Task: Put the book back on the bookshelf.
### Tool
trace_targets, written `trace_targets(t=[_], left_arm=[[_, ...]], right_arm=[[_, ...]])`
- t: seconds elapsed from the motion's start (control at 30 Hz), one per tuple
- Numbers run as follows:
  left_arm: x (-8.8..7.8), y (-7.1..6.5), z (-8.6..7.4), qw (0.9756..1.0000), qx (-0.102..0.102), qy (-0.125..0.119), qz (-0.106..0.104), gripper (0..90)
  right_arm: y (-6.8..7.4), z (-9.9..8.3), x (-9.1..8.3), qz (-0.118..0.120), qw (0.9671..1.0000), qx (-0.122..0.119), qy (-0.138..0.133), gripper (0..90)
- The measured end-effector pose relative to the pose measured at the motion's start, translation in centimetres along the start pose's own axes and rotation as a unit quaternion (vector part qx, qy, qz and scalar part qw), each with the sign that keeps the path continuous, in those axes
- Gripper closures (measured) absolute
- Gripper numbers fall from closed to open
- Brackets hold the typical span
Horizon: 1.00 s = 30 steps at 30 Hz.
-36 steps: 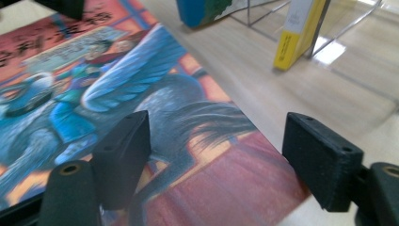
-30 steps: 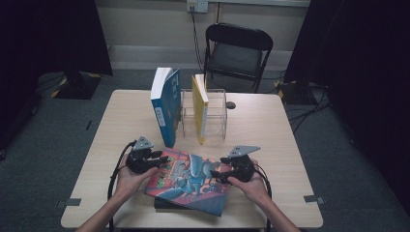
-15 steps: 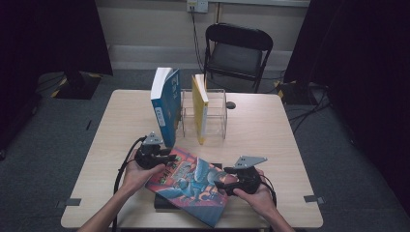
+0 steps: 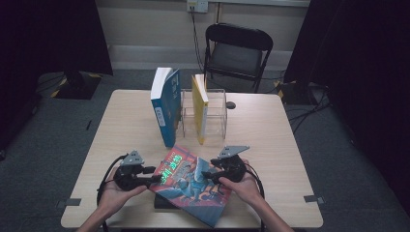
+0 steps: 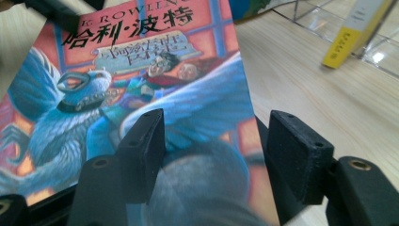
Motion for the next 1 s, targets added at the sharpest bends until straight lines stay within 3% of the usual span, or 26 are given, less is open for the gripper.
trace_targets(t=[0.2,0.43,0.5,0.57,0.7,0.8,1.0], left_arm=[[-1.2,-0.6,-1.3,0.9997,-0.024,-0.006,-0.006,48.0],[-1.5,-1.6,-1.7,0.9999,-0.009,0.007,-0.010,46.3],[-1.8,-1.7,-2.0,0.9996,-0.025,-0.001,-0.015,46.8],[-1.8,-1.6,-2.2,0.9998,-0.008,0.015,0.011,51.9],[-1.6,-1.0,-2.5,0.9996,-0.026,0.006,-0.008,47.7],[-1.4,-1.2,-2.3,0.9999,-0.010,0.003,0.009,50.3],[-0.4,-0.5,-1.3,0.9988,-0.007,-0.007,0.048,54.3]], right_arm=[[-0.1,-0.2,0.1,0.005,0.9999,0.016,-0.004,37.9],[-0.1,-0.3,0.0,0.004,0.9998,0.020,-0.005,37.9],[-0.2,-0.3,0.0,0.005,0.9997,0.023,-0.005,38.0],[-0.3,-0.3,0.0,0.007,0.9996,0.027,-0.004,38.0],[-0.2,-0.3,-0.1,0.006,0.9995,0.031,-0.002,40.7],[0.3,-0.3,-0.2,-0.008,0.9996,0.025,0.002,41.7],[0.3,-0.7,-1.0,-0.015,0.9995,0.027,0.010,41.9]])
Point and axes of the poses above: each handheld gripper's, and its own axes: x roughly forward along the jaws, z roughly out of its top, y roughly to its left, the point moved 2 cm from there along x, roughly forward along the jaws, and after that the axes turned 7 degrees about x, right-handed, at the moved point
